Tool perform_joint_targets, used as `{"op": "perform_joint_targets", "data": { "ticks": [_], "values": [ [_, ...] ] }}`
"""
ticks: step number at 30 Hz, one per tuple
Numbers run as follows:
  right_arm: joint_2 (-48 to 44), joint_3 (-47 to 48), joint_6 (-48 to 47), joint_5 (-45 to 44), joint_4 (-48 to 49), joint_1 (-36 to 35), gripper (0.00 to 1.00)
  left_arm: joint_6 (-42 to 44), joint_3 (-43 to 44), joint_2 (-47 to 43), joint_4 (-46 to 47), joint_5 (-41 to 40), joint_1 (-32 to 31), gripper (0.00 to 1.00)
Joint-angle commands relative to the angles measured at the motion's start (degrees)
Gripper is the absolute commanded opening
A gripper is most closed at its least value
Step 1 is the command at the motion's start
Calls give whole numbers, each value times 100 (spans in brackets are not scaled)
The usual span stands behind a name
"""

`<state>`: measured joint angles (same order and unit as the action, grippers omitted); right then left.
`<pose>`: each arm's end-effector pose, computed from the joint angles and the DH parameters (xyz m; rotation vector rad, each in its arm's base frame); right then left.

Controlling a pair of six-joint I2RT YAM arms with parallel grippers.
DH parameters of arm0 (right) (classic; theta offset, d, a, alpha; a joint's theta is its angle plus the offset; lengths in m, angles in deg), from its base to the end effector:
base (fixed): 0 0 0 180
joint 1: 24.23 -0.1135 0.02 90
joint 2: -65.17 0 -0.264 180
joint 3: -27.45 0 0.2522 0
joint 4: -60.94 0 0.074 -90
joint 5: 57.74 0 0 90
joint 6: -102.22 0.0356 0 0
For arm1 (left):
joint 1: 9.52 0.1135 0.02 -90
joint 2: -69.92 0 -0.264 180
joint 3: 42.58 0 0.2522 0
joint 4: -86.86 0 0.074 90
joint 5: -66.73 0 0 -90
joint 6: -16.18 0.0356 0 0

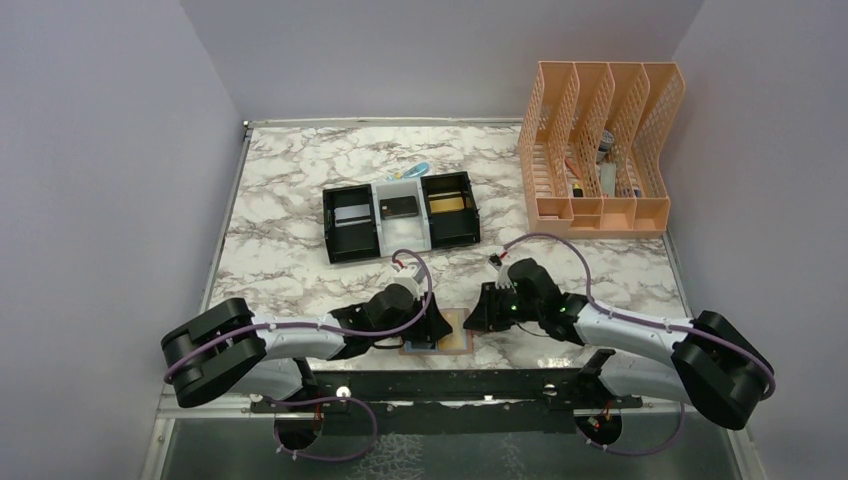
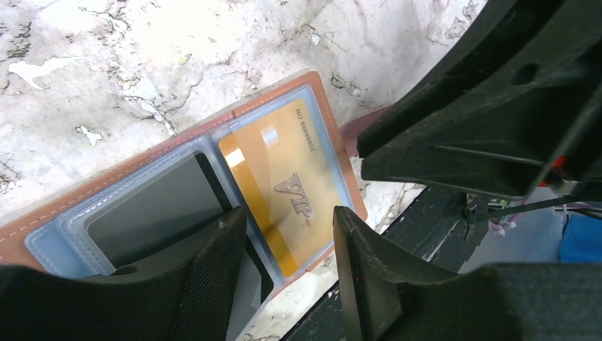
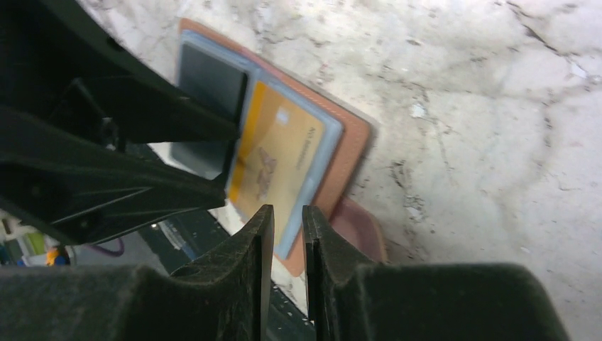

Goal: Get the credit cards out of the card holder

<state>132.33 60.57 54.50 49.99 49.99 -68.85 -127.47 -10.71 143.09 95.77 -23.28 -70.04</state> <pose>0.1368 0.1502 0.1393 -0.2197 2.5802 1.0289 0.1110 -0.1964 0.1410 0.1420 2.3670 -1.0945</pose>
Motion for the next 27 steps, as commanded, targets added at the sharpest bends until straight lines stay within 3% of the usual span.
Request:
{"op": "perform_joint_targets", "data": {
  "ticks": [1, 4, 11, 17, 27],
  "values": [
    [-213, 197, -183, 489, 69, -9, 23, 92, 23, 125, -246, 1, -62, 51],
    [76, 205, -201, 665, 299, -9, 23, 87, 13, 111, -241, -29, -73, 51],
    [625, -165, 146, -2, 316, -10, 22, 29, -80, -4, -246, -80, -84, 52],
    [831, -326, 96, 193, 425, -10, 22, 85, -69, -79, -242, -147, -84, 52],
    [113, 248, -41, 408, 49, -12, 24, 14, -136, -149, -249, -221, -84, 52]
  ]
}}
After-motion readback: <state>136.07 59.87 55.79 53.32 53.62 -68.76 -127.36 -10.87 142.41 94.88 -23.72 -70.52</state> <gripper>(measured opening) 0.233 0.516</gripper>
